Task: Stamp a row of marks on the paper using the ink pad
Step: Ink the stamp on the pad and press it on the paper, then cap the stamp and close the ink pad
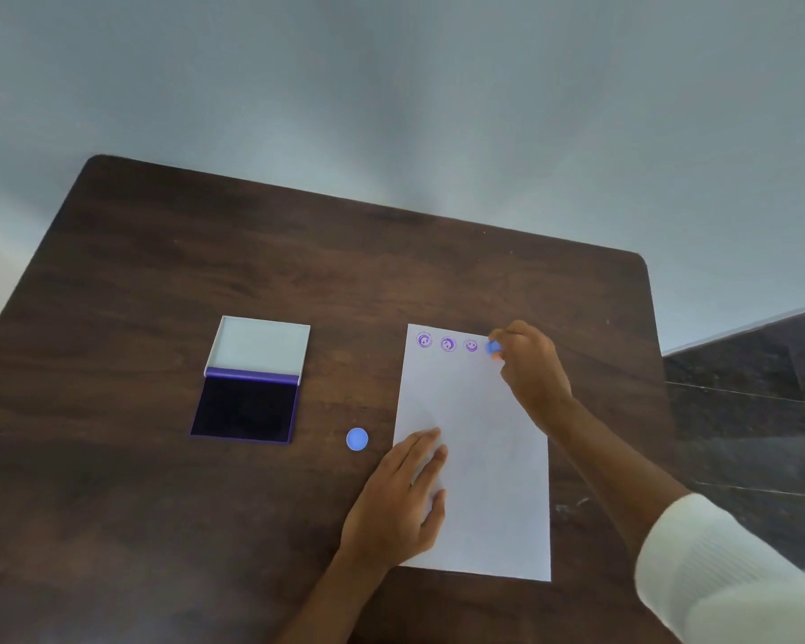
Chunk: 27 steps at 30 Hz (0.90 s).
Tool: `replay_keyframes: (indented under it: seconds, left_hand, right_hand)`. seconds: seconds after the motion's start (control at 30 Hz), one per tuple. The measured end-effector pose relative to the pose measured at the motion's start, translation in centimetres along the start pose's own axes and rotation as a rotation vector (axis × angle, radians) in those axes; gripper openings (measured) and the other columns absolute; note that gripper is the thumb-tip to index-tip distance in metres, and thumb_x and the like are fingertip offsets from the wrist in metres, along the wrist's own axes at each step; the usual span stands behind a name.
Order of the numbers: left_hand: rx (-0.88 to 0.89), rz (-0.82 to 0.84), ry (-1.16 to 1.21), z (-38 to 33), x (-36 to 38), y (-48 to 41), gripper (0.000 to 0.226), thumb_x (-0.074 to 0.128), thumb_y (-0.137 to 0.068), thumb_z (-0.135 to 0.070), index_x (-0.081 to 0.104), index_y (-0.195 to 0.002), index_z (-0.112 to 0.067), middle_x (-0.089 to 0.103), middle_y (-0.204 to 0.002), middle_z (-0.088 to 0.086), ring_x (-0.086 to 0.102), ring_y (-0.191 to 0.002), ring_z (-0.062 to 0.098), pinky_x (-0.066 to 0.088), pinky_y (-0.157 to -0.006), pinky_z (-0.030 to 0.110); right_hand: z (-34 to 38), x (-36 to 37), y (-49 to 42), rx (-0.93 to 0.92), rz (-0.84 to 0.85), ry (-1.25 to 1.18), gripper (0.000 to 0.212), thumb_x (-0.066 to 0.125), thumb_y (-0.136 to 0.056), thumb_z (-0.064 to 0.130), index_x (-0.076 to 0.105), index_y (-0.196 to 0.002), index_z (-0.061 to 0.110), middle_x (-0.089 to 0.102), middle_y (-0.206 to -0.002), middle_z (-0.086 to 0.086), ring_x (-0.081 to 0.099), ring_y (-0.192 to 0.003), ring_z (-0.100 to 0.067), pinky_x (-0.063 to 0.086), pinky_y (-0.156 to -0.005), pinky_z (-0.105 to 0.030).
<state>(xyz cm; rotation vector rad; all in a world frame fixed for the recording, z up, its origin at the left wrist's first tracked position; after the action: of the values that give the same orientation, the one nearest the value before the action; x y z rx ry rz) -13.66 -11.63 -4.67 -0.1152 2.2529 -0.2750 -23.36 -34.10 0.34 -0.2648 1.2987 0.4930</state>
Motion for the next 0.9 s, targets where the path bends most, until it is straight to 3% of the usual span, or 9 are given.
replay_keyframes:
  seconds: [0.07, 0.17, 0.27, 0.47, 0.53, 0.63, 0.73, 0.9]
  left_hand:
    - [0.007, 0.003, 0.001, 0.0, -0.1, 0.1, 0.044, 0.060, -0.095, -0.031, 0.060, -0.135, -0.012, 0.048, -0.150, 0.002, 0.041, -0.139, 0.014, 0.042, -0.110, 0.030]
    - [0.008, 0.006, 0.029, 0.0, -0.2, 0.1, 0.045, 0.062, -0.094, -0.027, 0.058, -0.136, -0.010, 0.047, -0.151, 0.003, 0.041, -0.140, 0.015, 0.045, -0.108, 0.034]
    - [0.037, -0.016, 0.024, -0.3, -0.6, -0.1, 0.046, 0.065, -0.094, -0.024, 0.058, -0.136, -0.008, 0.048, -0.150, 0.006, 0.044, -0.139, 0.018, 0.048, -0.105, 0.037]
    - [0.061, -0.187, 0.015, -0.9, -3.9, 0.3, 0.043, 0.071, -0.090, -0.016, 0.063, -0.131, -0.009, 0.057, -0.140, 0.010, 0.054, -0.130, 0.022, 0.050, -0.102, 0.038]
    - [-0.032, -0.314, -0.014, 0.3, -5.9, 1.1, 0.039, 0.072, -0.088, -0.017, 0.066, -0.126, -0.010, 0.064, -0.130, 0.011, 0.060, -0.118, 0.023, 0.054, -0.096, 0.040]
    - [-0.309, -0.393, -0.019, 2.9, -8.2, 2.1, 0.044, 0.075, -0.084, -0.025, 0.065, -0.124, -0.011, 0.065, -0.125, 0.010, 0.060, -0.113, 0.023, 0.054, -0.093, 0.035]
    - [-0.533, -0.349, 0.080, 4.7, -8.7, 2.7, 0.064, 0.081, -0.080, -0.030, 0.054, -0.137, -0.015, 0.058, -0.137, 0.007, 0.054, -0.124, 0.024, 0.046, -0.098, 0.030]
    - [-0.626, -0.240, 0.158, 5.6, -7.9, 2.8, 0.072, 0.076, -0.085, -0.036, 0.042, -0.146, -0.018, 0.048, -0.149, 0.003, 0.051, -0.132, 0.025, 0.049, -0.104, 0.041]
  right_hand:
    - [-0.7, -1.0, 0.0, 0.145, -0.005, -0.224, 0.016, 0.060, -0.074, -0.007, 0.070, -0.076, 0.005, 0.067, -0.081, -0.014, 0.058, -0.069, -0.022, 0.049, -0.062, -0.031]
    - [-2.8, -3.6, 1.8, 0.403, -0.282, -0.579, 0.011, 0.066, -0.078, 0.011, 0.074, -0.081, 0.018, 0.075, -0.081, 0.004, 0.064, -0.075, -0.006, 0.045, -0.074, -0.013]
    - [-4.7, -5.1, 4.4, 0.581, -0.418, -0.898, 0.011, 0.072, -0.081, 0.025, 0.075, -0.092, 0.025, 0.075, -0.089, 0.010, 0.069, -0.084, -0.006, 0.052, -0.078, -0.021]
    - [-2.8, -5.5, 8.9, 0.602, -0.343, -1.152, 0.023, 0.073, -0.083, 0.030, 0.073, -0.102, 0.019, 0.076, -0.092, 0.008, 0.071, -0.084, -0.005, 0.053, -0.070, -0.014]
    - [-0.9, -5.0, 10.2, 0.605, -0.274, -1.148, 0.022, 0.073, -0.082, 0.033, 0.073, -0.101, 0.022, 0.077, -0.092, 0.007, 0.072, -0.081, -0.007, 0.054, -0.064, -0.014]
    - [2.7, -3.5, 11.7, 0.578, -0.187, -1.137, 0.022, 0.073, -0.081, 0.036, 0.073, -0.101, 0.027, 0.076, -0.095, 0.011, 0.070, -0.086, -0.003, 0.053, -0.064, -0.010]
    - [6.7, -1.4, 12.3, 0.515, -0.118, -1.022, 0.018, 0.071, -0.084, 0.032, 0.071, -0.101, 0.026, 0.073, -0.100, 0.014, 0.067, -0.091, -0.003, 0.051, -0.072, -0.011]
    - [12.3, 1.6, 11.7, 0.260, -0.038, -0.641, 0.016, 0.069, -0.086, 0.022, 0.070, -0.101, 0.017, 0.071, -0.097, 0.003, 0.061, -0.078, -0.003, 0.040, -0.076, -0.004]
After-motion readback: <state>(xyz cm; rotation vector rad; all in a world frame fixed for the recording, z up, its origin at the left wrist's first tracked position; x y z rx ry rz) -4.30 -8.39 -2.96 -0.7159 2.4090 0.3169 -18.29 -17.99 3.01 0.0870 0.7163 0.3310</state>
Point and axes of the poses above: each hand's wrist, its own y-axis away from the middle knuckle, its own x-axis out of the palm, z = x × y, the point moved 6 cm from there along -y, towards the middle knuckle
